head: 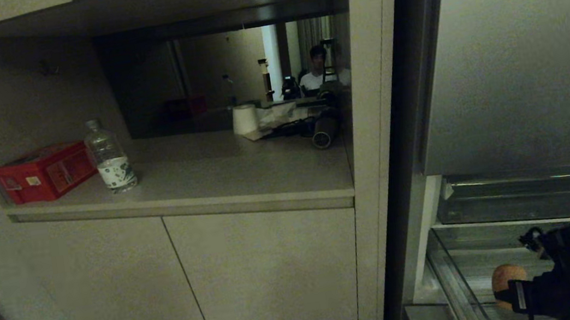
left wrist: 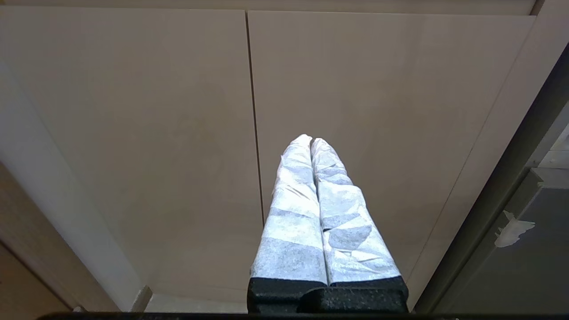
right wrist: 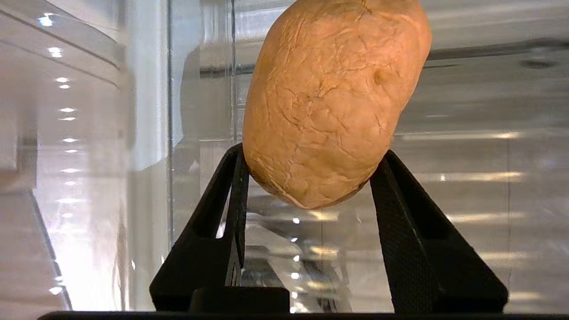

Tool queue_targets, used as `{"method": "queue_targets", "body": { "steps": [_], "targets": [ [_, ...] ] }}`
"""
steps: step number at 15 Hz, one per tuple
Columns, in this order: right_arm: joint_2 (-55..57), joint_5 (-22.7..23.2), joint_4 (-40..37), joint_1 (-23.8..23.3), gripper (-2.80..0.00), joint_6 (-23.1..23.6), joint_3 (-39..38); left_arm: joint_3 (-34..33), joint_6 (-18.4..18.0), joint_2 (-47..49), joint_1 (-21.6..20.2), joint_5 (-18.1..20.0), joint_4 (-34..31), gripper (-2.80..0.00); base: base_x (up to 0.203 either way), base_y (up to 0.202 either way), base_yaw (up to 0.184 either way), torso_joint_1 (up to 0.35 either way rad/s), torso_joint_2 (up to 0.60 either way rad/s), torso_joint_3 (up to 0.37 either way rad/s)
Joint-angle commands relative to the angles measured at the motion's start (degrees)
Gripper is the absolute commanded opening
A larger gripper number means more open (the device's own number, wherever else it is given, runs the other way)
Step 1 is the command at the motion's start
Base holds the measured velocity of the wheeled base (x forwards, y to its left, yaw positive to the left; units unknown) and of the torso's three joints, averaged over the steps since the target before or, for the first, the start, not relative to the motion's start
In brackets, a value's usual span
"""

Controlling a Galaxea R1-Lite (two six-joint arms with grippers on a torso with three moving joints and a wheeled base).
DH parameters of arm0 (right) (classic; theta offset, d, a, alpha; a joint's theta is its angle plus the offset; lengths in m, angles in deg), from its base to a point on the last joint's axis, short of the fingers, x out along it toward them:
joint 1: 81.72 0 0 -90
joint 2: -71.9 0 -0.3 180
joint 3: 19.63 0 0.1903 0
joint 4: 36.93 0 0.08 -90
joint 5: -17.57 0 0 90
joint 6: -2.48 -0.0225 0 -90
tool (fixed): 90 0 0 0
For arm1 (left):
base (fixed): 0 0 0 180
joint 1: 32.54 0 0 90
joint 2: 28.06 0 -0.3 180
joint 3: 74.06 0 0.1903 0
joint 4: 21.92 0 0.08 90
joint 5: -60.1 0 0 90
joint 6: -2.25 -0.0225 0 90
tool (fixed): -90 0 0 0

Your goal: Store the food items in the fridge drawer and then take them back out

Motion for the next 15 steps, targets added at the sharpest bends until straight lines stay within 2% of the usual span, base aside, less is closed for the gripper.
{"method": "queue_targets", "body": {
  "steps": [1, 5, 8, 15],
  "targets": [
    [-3.5, 0.0, 3.4, -0.4, -2.80, 0.0, -4.8, 0.0, 0.0, 0.0, 0.0, 0.0, 0.0, -2.80, 0.000, 0.000, 0.000, 0.000, 0.00, 0.000],
    [-8.0, 0.0, 9.6, -1.6, -2.80, 0.1, -11.3, 0.0, 0.0, 0.0, 0.0, 0.0, 0.0, -2.80, 0.000, 0.000, 0.000, 0.000, 0.00, 0.000],
    [-10.0, -0.1, 10.1, -2.9, -2.80, -0.1, -11.8, 0.0, 0.0, 0.0, 0.0, 0.0, 0.0, -2.80, 0.000, 0.000, 0.000, 0.000, 0.00, 0.000],
    [-19.0, -0.1, 10.0, -9.1, -2.80, 0.1, -12.1, 0.0, 0.0, 0.0, 0.0, 0.0, 0.0, -2.80, 0.000, 0.000, 0.000, 0.000, 0.00, 0.000]
  ]
}}
